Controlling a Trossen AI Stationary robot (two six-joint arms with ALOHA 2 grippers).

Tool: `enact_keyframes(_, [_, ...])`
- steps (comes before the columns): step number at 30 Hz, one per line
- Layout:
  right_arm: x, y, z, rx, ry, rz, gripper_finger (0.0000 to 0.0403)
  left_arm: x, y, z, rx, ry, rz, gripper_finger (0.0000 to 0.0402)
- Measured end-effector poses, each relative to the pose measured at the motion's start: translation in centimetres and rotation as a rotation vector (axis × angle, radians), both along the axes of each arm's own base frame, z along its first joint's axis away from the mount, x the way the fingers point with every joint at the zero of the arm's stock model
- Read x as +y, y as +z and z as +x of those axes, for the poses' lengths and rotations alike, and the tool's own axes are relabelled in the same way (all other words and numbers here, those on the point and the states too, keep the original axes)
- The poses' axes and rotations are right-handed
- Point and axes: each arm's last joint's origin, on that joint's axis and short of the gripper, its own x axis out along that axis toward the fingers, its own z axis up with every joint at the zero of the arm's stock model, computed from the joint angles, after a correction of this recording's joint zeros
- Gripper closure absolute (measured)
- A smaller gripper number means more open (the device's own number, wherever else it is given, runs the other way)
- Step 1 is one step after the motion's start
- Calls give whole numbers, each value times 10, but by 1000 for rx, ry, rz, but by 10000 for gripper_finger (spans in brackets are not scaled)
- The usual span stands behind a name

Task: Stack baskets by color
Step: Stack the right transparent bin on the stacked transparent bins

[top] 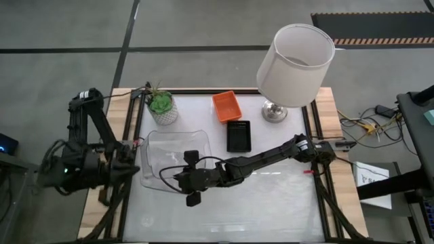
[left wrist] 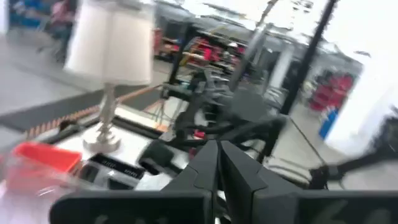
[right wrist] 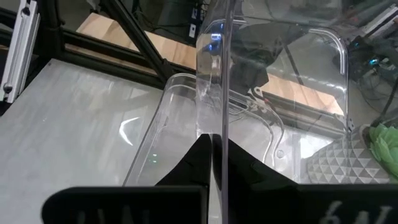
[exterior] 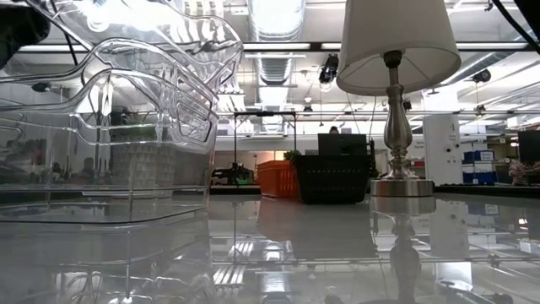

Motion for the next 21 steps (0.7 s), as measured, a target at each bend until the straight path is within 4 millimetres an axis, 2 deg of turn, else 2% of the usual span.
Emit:
enact_keyframes(6, [4,0,-1,2,12,-11,394,20,-14,-2,-53,23,-255,400])
enact_keyframes(10, [6,-1,-2,6,22,-24,394,27,-30,-4,-68,23,-321,390])
enact_keyframes(16, [11,1,-4,8,31,-23,394,37,-49,-5,-82,30,-382,343])
enact_keyframes(21, [11,2,-4,7,30,-20,394,42,-55,-4,-93,45,-418,296])
